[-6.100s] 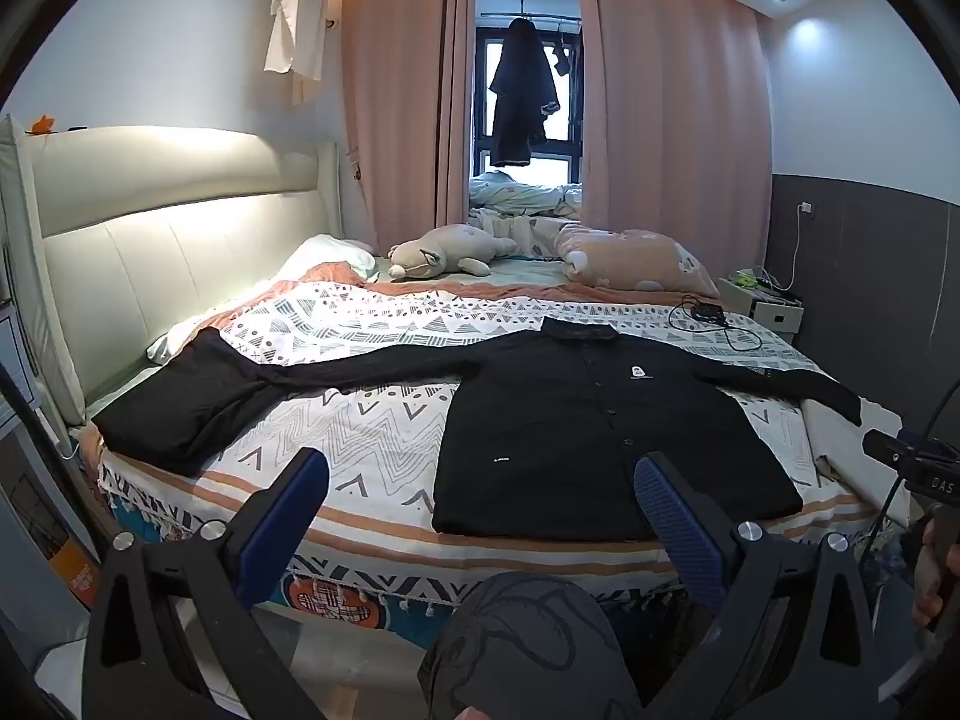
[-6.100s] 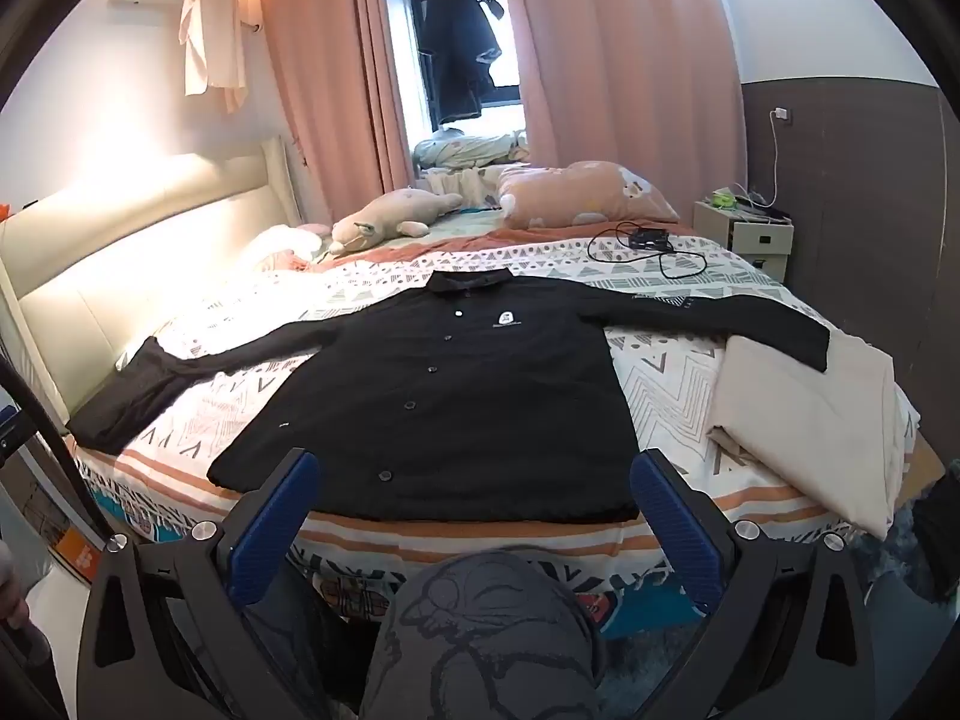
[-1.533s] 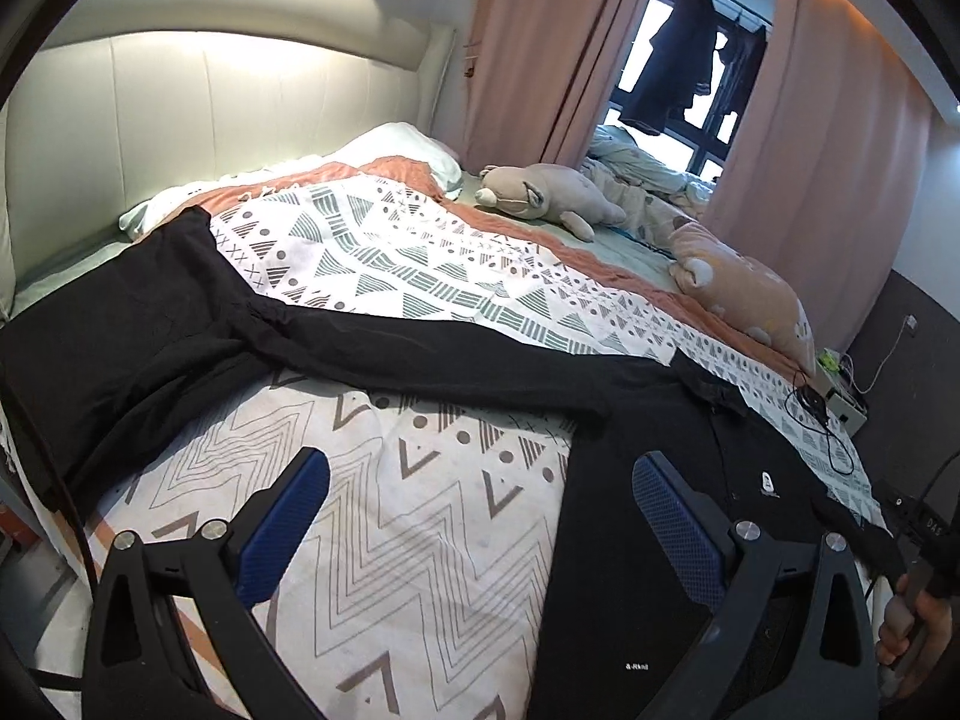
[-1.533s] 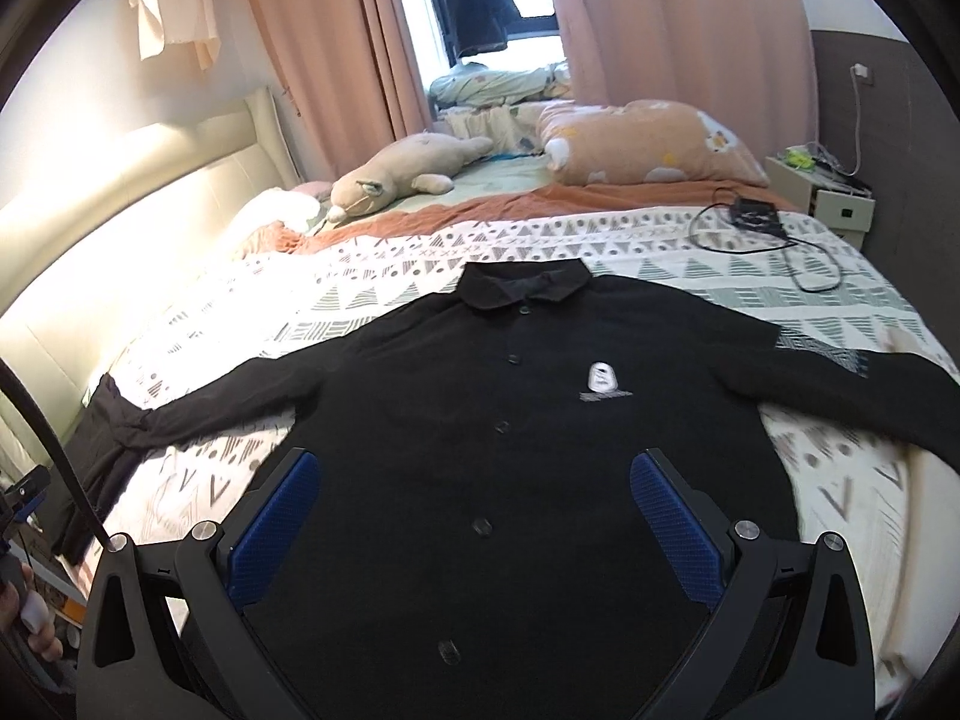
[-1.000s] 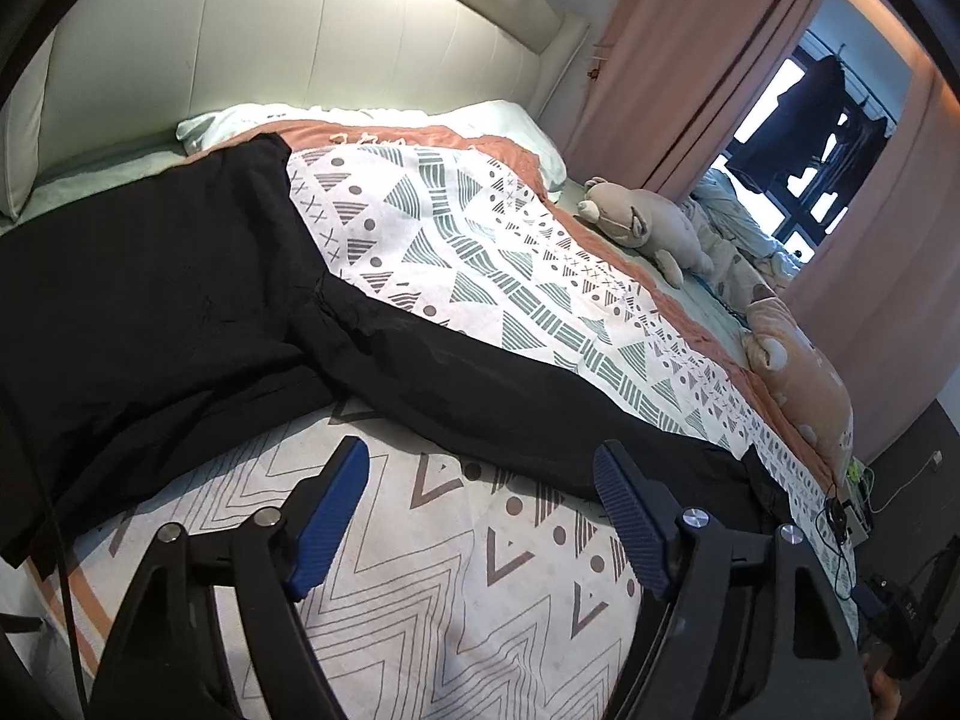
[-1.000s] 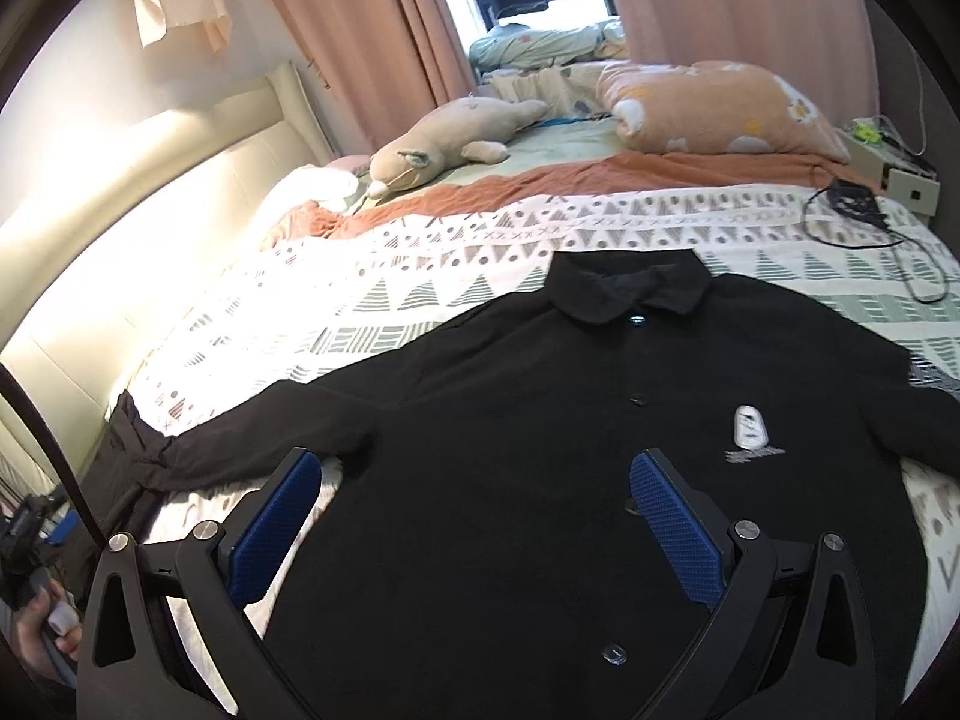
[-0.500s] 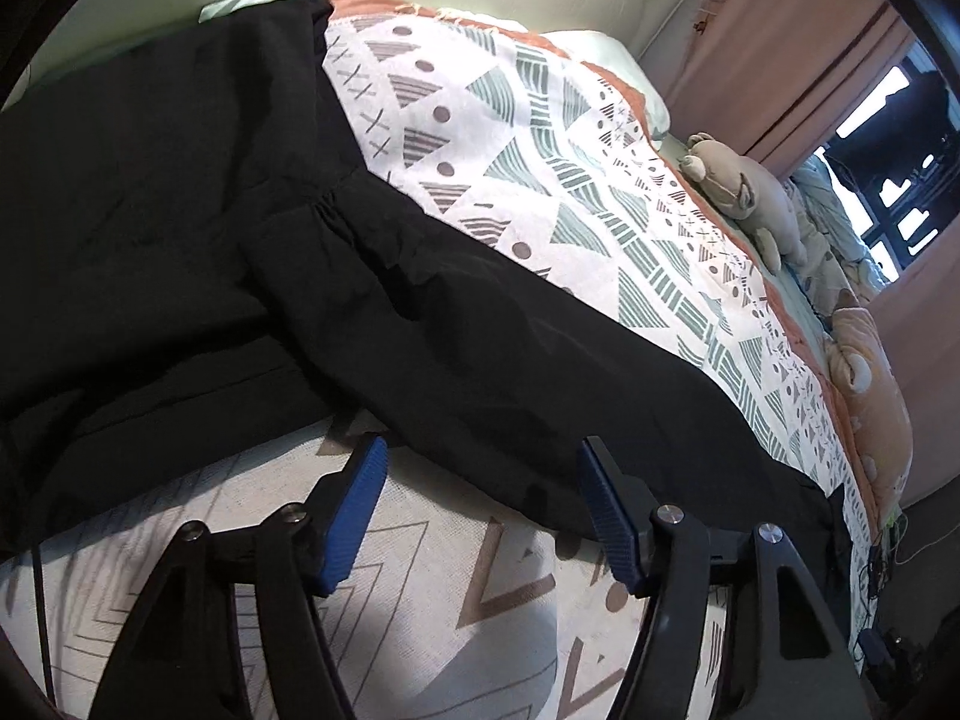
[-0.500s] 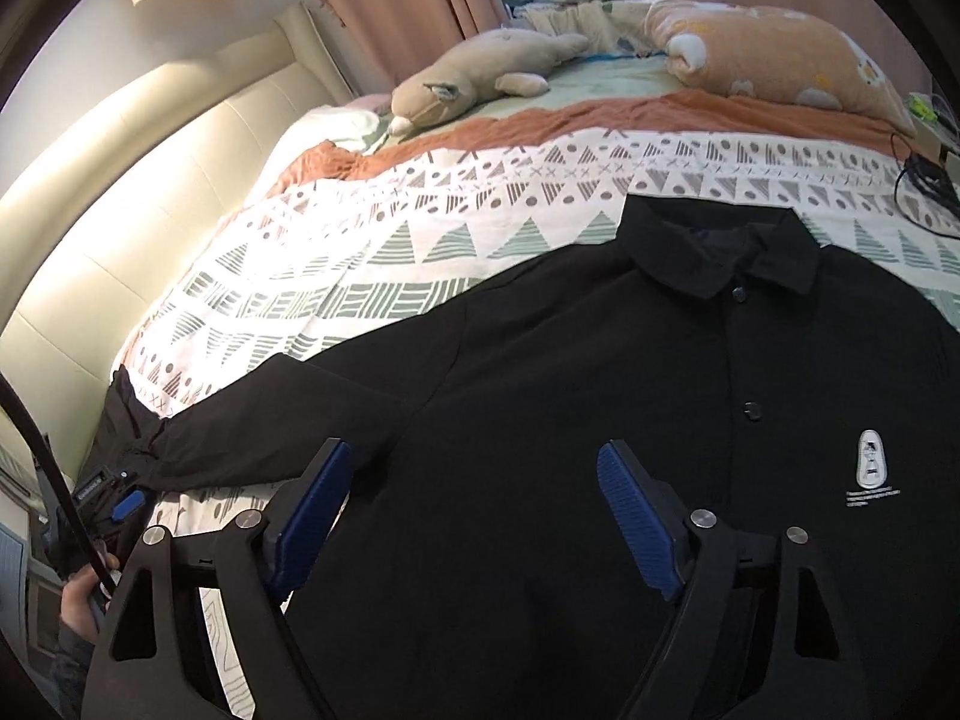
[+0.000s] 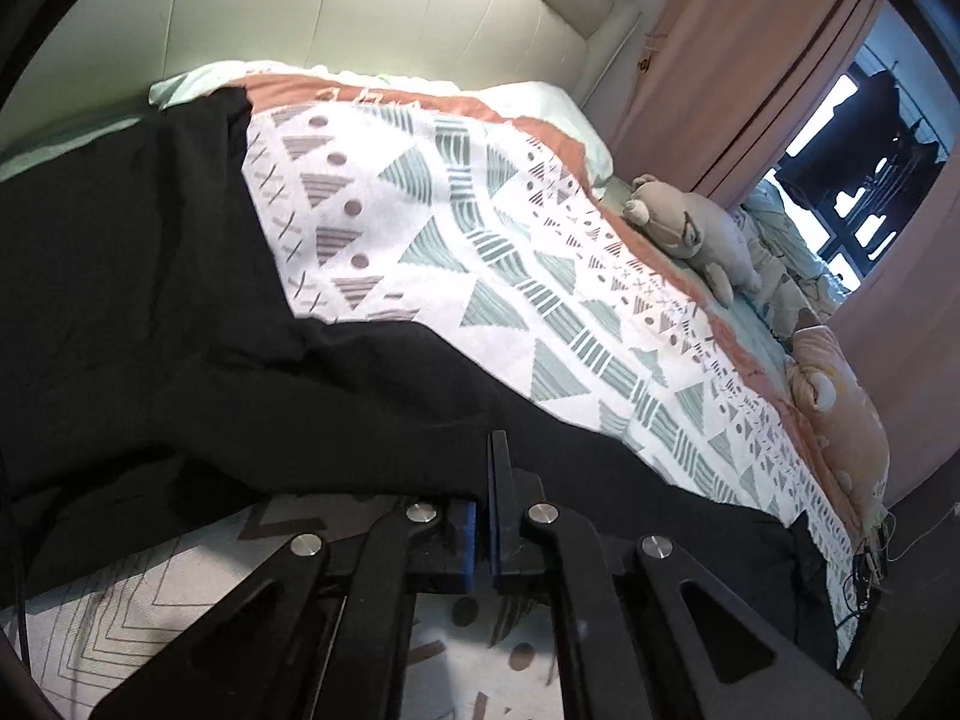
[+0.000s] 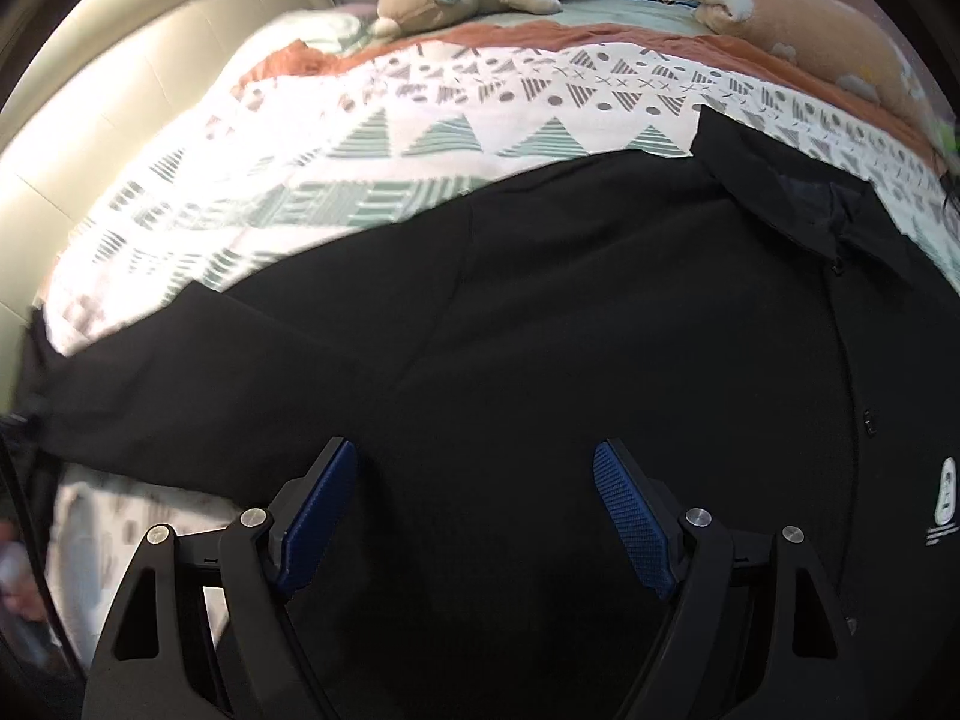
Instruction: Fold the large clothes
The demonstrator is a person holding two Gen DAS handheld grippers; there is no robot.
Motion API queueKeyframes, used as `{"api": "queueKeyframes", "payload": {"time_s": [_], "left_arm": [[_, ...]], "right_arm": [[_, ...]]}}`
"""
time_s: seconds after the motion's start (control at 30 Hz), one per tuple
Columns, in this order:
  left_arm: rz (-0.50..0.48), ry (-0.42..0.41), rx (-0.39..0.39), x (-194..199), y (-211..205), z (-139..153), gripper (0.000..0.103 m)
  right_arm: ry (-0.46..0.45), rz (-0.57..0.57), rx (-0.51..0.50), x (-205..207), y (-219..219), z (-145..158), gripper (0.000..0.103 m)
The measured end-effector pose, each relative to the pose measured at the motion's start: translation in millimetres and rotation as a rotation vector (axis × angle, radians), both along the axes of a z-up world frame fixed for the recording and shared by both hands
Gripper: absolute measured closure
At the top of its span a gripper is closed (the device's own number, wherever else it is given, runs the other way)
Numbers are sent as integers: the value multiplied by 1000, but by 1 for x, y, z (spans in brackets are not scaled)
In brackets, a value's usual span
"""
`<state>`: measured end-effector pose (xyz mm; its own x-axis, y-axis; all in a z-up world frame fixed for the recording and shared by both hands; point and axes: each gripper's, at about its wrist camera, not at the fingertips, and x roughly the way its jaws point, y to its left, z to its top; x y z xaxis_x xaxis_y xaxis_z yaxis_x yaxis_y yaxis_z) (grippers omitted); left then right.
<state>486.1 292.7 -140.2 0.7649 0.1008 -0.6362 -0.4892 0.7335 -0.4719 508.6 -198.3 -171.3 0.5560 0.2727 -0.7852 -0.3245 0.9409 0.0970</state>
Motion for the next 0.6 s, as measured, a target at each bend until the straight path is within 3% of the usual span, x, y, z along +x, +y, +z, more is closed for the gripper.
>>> {"api": "queueKeyframes", "payload": {"time_s": [0.23, 0.37, 0.6], "left_arm": [[-107, -129, 43, 16, -33, 71, 99], [-178, -190, 55, 19, -60, 108, 99], [-339, -267, 54, 26, -121, 157, 99]], "right_arm": [[18, 19, -163, 12, 36, -16, 23], [7, -16, 21, -1, 7, 6, 23], [-43, -100, 219, -48, -67, 59, 22]]}}
